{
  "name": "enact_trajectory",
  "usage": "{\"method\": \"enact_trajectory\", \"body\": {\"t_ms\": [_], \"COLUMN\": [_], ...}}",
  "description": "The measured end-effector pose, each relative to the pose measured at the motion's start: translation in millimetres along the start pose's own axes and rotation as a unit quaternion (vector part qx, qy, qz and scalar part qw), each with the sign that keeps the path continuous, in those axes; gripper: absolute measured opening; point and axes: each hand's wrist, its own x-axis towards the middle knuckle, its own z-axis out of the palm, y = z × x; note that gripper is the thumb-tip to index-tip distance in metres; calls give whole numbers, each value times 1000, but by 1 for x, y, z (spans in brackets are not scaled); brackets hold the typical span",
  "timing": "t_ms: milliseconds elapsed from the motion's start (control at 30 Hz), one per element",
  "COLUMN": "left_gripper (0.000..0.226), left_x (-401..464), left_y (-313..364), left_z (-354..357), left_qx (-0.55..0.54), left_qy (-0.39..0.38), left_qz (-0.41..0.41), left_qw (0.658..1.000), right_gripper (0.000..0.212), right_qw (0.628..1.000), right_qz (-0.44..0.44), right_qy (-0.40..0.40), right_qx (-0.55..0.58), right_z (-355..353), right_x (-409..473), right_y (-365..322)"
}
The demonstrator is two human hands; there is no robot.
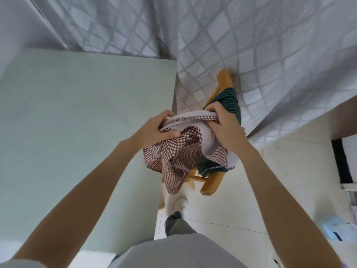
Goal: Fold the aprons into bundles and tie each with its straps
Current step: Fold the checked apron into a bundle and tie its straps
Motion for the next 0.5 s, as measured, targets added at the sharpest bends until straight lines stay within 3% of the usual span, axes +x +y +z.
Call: {"method": "enact_trajectory", "body": {"t_ms": [133, 300, 433, 500], "left_gripper": [63, 44, 27, 29], "left_x": [-55, -130, -185, -208], "left_y": [-20, -65, -103, -115], "left_z": [-41, -105, -164, -192], "left_qx": [89, 283, 363, 389], "left_qy": [-15, 150, 253, 283], "left_qz": [-61, -56, -39, -10], "left_qw": [994, 946, 896, 876], "right_gripper": [19, 25, 25, 27], "right_qw": [989, 978, 987, 989], "right_qz": [26, 13, -65, -101], "right_qy": [-36, -58, -45, -35], "right_qx": [140, 202, 143, 104], "right_z": [40, 106, 159, 186], "right_x": [-1, 8, 28, 38], "right_y": [-31, -85, -124, -144]}}
